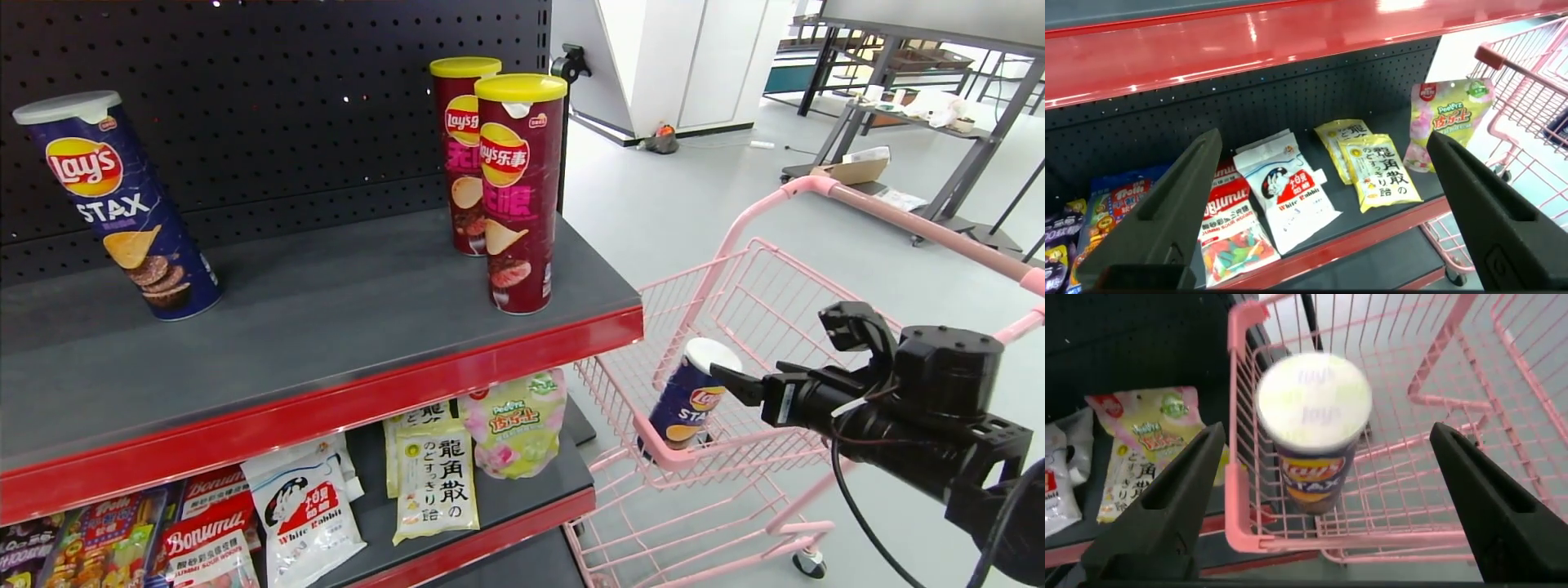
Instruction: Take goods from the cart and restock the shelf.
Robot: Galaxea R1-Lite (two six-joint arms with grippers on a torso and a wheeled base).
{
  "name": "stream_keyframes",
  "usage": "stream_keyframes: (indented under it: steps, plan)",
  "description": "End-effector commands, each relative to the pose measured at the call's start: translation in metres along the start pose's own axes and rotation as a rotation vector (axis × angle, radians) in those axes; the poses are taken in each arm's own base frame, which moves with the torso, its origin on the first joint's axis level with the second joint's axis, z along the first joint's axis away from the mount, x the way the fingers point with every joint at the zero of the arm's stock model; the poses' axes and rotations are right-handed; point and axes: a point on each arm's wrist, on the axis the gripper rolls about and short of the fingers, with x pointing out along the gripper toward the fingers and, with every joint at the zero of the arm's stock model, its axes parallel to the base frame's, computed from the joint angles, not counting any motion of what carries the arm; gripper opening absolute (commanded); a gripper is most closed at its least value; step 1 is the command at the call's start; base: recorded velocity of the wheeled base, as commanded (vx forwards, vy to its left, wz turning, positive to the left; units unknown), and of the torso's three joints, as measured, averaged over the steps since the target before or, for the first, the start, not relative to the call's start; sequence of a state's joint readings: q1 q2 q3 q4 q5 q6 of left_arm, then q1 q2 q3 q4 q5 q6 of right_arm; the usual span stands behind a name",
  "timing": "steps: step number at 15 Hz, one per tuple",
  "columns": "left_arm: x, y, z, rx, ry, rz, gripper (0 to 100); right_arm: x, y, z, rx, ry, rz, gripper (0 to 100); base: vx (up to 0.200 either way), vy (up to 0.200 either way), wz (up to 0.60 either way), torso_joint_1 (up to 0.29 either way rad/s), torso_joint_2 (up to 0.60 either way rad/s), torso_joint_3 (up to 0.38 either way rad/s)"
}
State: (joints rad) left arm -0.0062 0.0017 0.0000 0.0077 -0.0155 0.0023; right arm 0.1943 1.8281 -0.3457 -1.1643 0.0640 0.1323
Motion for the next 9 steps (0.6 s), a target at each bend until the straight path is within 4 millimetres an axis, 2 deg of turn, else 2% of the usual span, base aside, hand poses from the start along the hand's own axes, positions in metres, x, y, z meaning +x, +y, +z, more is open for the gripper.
stream_keyframes:
  steps: [1,3,6,9]
  plan:
    - [0.0,0.0,0.0,-0.001,0.001,0.0,100,0.008,0.004,-0.02,-0.002,0.082,0.013,100,0.0,0.0,0.0,0.0,0.0,0.0]
    - [0.0,0.0,0.0,-0.001,0.001,0.0,100,0.009,0.009,-0.023,-0.005,0.092,0.022,100,0.0,0.0,0.0,0.0,0.0,0.0]
    - [0.0,0.0,0.0,0.001,0.001,0.0,100,0.024,0.012,-0.03,0.0,0.105,0.016,100,0.0,0.0,0.0,0.0,0.0,0.0]
    - [0.0,0.0,0.0,-0.001,0.001,0.0,100,0.039,0.012,-0.029,0.01,0.087,0.012,100,0.0,0.0,0.0,0.0,0.0,0.0]
